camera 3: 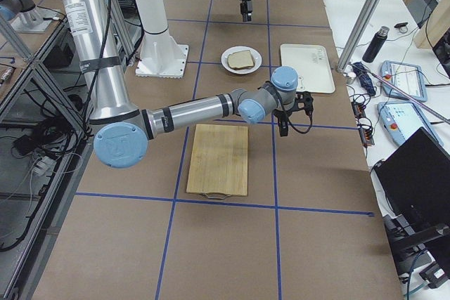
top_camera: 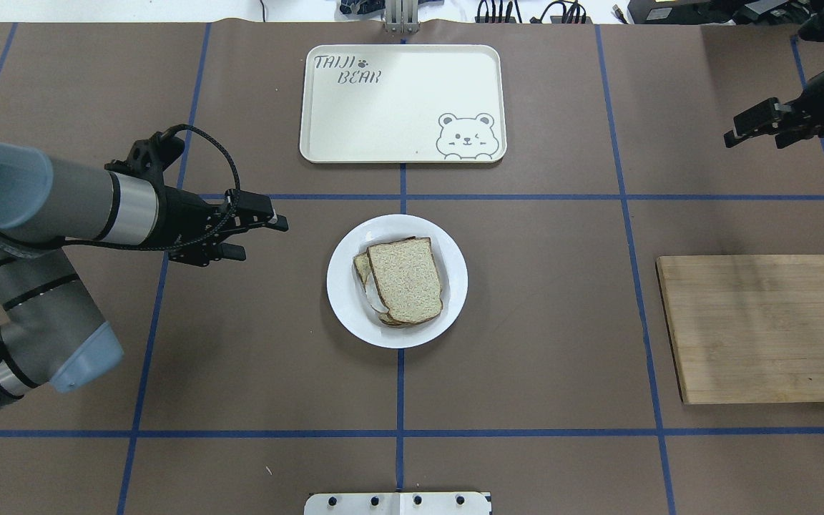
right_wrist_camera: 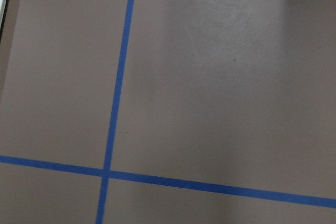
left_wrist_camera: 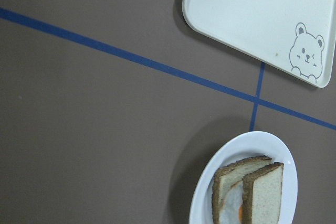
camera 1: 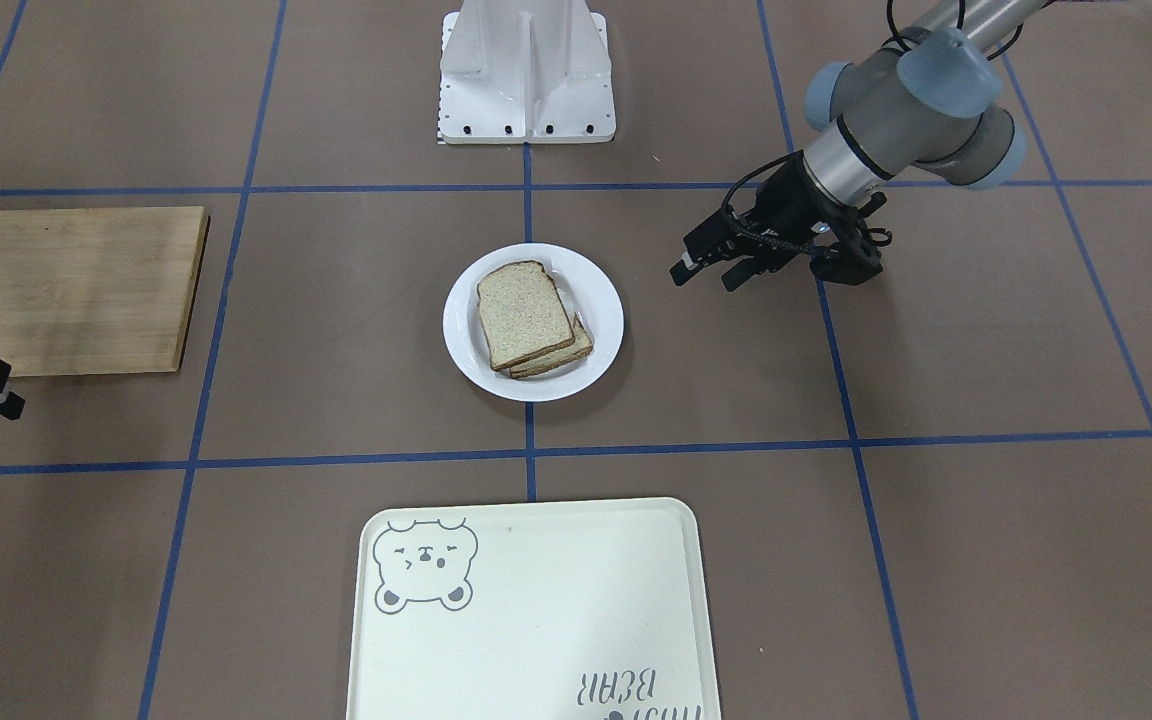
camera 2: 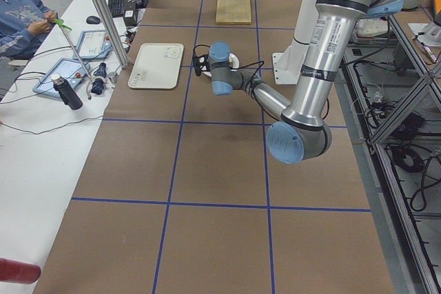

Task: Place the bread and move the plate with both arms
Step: 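Raise the right gripper away while the left gripper reaches toward the plate rim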

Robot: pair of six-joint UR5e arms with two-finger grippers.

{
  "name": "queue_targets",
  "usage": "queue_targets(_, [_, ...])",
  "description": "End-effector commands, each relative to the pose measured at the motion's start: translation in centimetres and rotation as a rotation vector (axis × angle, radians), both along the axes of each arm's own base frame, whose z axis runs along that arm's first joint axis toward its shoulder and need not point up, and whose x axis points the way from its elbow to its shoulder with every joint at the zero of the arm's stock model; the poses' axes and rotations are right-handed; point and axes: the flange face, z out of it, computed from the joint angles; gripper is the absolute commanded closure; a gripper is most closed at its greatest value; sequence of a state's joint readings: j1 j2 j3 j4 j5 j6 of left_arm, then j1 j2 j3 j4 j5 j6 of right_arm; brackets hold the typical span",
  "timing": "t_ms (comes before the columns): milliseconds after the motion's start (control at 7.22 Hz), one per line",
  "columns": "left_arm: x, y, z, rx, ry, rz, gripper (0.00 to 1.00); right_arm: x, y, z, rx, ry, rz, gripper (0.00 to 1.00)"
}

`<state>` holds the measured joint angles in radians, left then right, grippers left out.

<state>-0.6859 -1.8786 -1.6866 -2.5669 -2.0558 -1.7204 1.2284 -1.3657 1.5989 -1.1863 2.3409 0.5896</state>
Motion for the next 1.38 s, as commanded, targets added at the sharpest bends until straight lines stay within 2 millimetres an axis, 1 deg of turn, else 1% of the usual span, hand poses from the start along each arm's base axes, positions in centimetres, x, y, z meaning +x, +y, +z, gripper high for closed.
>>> queue_targets(0, [3.2,1.3,2.3,-0.025,0.067,-0.02,0.07,2.5,0.0,1.4,-0.011,0.028,0.005,0.0])
queue_targets(138, [4.3,1.4,1.8,-0.031,0.076,-0.037,0.14,3.4,0.1,1.8,-0.019,0.031,0.019,0.0])
queue_targets(277, [5.6,1.5,1.3,-0.026,0.081,-0.028,0.15,3.2,0.1,1.9,-0.019,0.032,0.017,0.0])
queue_targets(415, [7.1,1.3,1.5,-0.035,0.072,-0.021,0.16,3.3,0.1,1.9,-0.016,0.039,0.021,0.0])
queue_targets(554, [7.2,1.5,1.4,-0.036,0.078,-0.006,0.03,3.3,0.1,1.8,-0.015,0.039,0.021,0.0])
queue_targets(692, [7.7,1.9,1.8,-0.038,0.074,0.0,0.03,3.3,0.1,1.8,-0.015,0.039,0.021,0.0])
queue_targets(831, [9.3,3.2,1.4,-0.046,0.08,0.022,0.03,3.3,0.3,1.9,-0.016,0.039,0.021,0.0])
queue_targets(969, [9.5,3.1,1.4,-0.055,0.079,0.011,0.16,3.3,0.7,2.3,-0.022,0.041,0.018,0.0])
queue_targets(1108, [10.2,3.6,1.3,-0.071,0.087,-0.023,0.33,3.5,0.9,2.2,-0.02,0.04,0.022,0.0])
queue_targets(1246, [10.8,4.2,1.3,-0.073,0.087,-0.027,0.35,3.5,1.5,2.2,-0.019,0.04,0.019,0.0])
